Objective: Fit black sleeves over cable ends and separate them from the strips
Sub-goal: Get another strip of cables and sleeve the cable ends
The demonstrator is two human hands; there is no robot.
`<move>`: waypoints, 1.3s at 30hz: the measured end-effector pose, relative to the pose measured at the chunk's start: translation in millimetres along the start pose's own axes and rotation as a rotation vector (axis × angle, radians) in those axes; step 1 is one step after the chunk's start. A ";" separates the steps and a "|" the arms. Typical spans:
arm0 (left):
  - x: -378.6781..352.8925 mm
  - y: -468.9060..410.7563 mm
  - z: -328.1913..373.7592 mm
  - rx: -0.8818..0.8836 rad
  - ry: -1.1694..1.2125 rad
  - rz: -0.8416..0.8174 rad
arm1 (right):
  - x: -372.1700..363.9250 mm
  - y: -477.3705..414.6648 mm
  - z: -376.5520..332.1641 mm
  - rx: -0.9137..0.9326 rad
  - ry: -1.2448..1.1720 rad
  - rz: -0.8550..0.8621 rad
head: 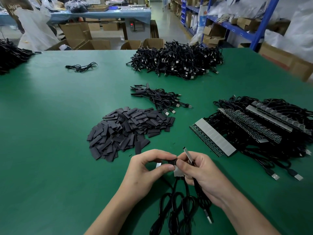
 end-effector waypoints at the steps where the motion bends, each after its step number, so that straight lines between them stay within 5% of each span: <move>1: -0.2 0.0 0.8 -0.002 0.000 -0.003 | -0.5 0.4 -0.2 0.000 -0.001 -0.003; 39: -0.6 1.2 5.3 -0.011 0.014 -0.003 | 0.9 1.2 -3.6 -0.014 -0.018 0.018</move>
Point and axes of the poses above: each hand's wrist, its own y-axis away from the middle knuckle, its own x-axis out of the back of the hand, z = x × y, the point moved 10 cm from there along -y, towards the middle knuckle, and after that the axes turned 9 degrees about -z, right-handed, at the moved point
